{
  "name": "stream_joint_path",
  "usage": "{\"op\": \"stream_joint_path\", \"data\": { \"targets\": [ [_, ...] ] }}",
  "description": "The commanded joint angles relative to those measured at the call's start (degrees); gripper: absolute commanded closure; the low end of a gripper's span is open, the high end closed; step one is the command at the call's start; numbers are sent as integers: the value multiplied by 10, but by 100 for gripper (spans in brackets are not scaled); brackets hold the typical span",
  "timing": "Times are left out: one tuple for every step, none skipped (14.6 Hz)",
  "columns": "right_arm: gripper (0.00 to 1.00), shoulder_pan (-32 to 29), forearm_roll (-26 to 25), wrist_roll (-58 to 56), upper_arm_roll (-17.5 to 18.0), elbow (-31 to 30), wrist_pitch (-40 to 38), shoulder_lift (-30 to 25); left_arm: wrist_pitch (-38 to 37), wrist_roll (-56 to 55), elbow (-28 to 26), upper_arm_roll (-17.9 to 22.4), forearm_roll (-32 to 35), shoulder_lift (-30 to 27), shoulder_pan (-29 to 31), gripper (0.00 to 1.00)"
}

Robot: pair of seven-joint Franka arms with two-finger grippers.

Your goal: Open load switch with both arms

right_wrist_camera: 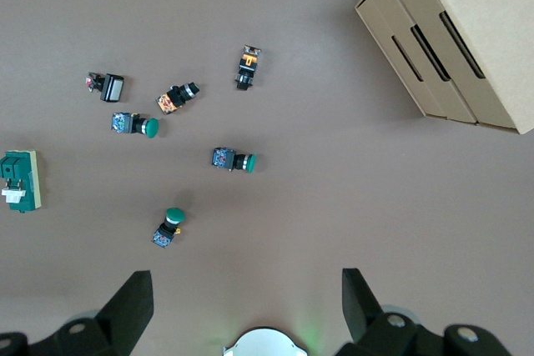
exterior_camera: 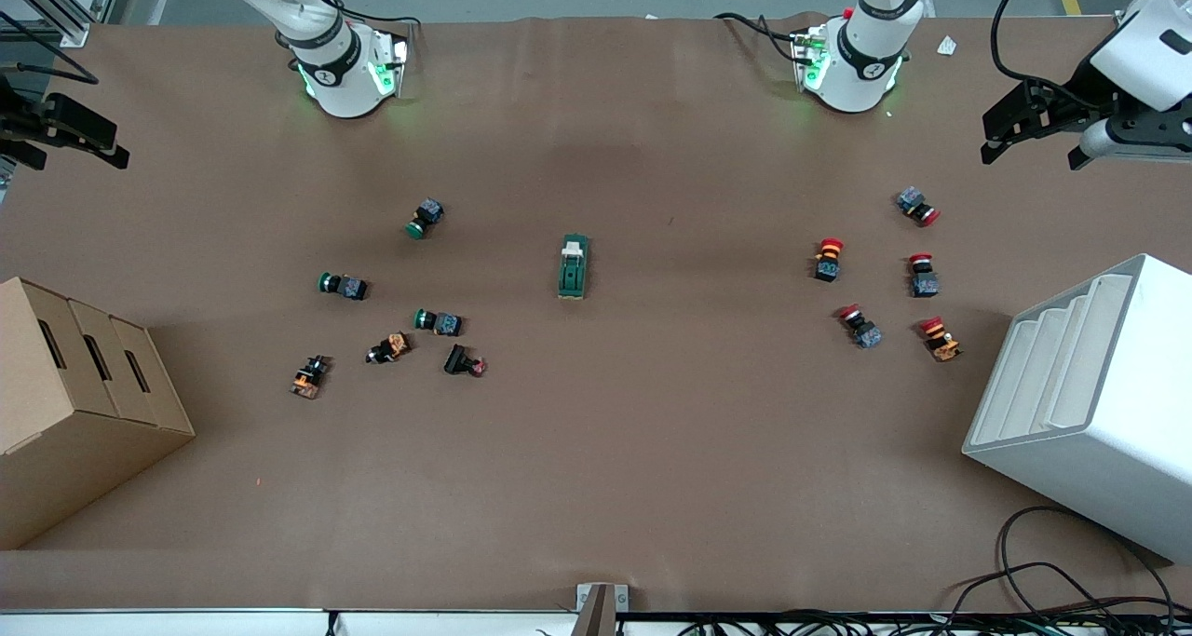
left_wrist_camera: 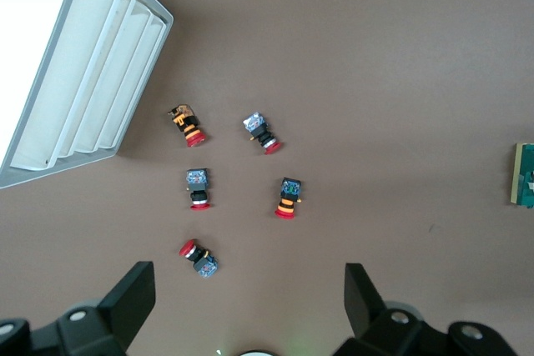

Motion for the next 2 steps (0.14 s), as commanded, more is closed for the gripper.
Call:
{"op": "stream_joint_path", "data": {
  "targets": [
    [0,-5,11,-6,-1,-17,8,-17,-10,8,20,1,1,11,1,0],
    [0,-5,10,-7,0,-17,10,-17,-12,8,20,1,1,11,2,0]
  ]
}}
